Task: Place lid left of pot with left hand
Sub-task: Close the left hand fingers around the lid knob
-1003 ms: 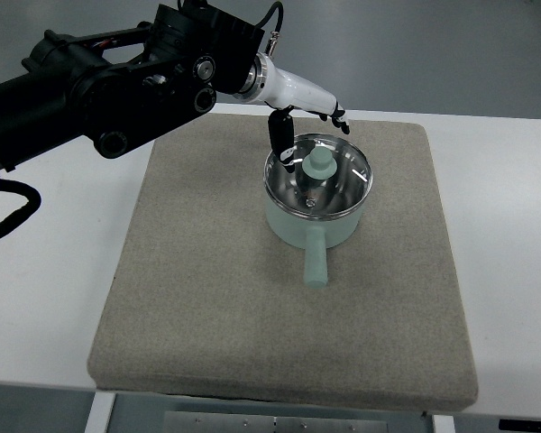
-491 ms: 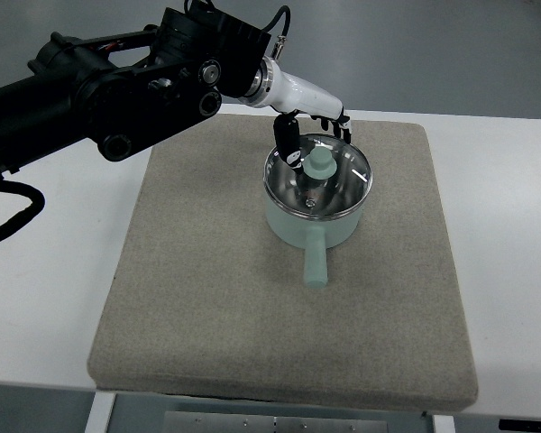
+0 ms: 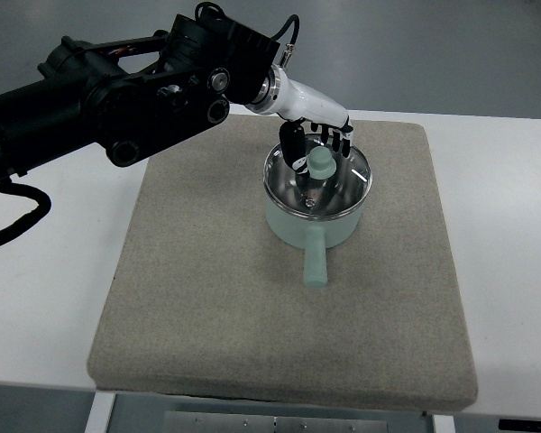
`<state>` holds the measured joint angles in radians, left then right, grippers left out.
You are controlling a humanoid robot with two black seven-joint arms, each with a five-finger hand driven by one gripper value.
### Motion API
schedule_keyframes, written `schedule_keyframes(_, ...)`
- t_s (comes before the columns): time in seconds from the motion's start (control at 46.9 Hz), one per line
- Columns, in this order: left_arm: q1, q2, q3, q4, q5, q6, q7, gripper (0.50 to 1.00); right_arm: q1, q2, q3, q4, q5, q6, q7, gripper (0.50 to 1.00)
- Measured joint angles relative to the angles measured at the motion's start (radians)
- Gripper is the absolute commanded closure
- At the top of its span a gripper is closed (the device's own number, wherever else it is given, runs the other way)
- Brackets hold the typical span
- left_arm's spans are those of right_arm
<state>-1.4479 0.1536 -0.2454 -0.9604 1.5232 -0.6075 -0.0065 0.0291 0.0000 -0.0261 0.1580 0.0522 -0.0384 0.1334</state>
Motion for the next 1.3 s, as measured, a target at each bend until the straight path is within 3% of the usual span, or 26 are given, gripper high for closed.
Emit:
schedule_keyframes(0.405,-0.001,0.001,0.000,-0.002,0.040,-0.003,-0.001,0.802,0.000,0.000,0.000,0.000,0.000,0.000,0.000,0.576)
schedule_keyframes(0.789,0.000,0.001,0.000,-0.003,0.042,-0.003,-0.001,1.000,0.000,0.000,0.000,0.000,0.000,0.000,0.000,0.576)
schedule_keyframes(1.301,-0.018,0.002,-0.001,-0.012,0.062,-0.004,0.000,1.000,0.000,0.000,0.000,0.000,0.000,0.000,0.000,0.576)
